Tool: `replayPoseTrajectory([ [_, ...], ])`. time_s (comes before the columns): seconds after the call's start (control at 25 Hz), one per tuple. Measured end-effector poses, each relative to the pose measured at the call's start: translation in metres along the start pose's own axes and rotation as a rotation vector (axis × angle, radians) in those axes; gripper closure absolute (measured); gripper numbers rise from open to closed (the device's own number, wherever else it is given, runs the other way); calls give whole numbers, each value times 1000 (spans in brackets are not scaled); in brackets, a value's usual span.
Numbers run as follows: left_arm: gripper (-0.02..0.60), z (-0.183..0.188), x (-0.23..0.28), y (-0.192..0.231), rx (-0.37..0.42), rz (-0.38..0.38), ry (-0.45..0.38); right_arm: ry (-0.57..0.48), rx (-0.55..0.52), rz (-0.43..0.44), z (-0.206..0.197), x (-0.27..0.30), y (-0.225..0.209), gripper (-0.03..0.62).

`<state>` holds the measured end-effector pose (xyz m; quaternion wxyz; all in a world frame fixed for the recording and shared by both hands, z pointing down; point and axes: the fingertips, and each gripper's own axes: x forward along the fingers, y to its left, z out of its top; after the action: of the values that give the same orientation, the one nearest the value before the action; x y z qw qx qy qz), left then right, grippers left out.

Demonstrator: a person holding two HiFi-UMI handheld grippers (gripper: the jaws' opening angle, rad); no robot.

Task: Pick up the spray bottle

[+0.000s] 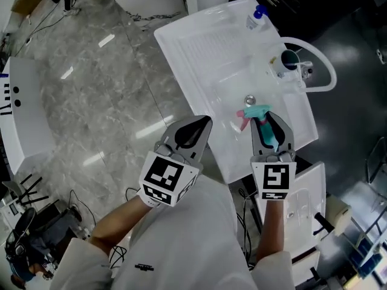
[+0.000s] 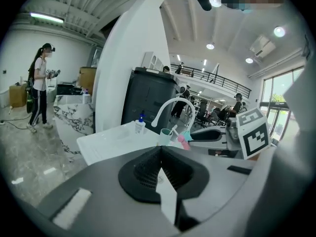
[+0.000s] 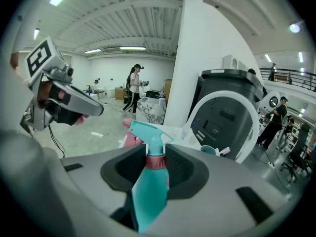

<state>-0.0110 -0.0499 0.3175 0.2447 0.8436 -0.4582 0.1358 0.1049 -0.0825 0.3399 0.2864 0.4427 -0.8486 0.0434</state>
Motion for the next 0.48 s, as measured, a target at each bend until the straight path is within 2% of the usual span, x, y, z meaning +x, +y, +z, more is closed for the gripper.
replayPoseTrajectory([
  [0.28,578,23,-29,-15,50,-25,-72,-155,40,-120,40,-64,11,480],
  [0.48,577,40,-44,-28,54,-41,-125,-230,107,-206,47,-101,4,481],
])
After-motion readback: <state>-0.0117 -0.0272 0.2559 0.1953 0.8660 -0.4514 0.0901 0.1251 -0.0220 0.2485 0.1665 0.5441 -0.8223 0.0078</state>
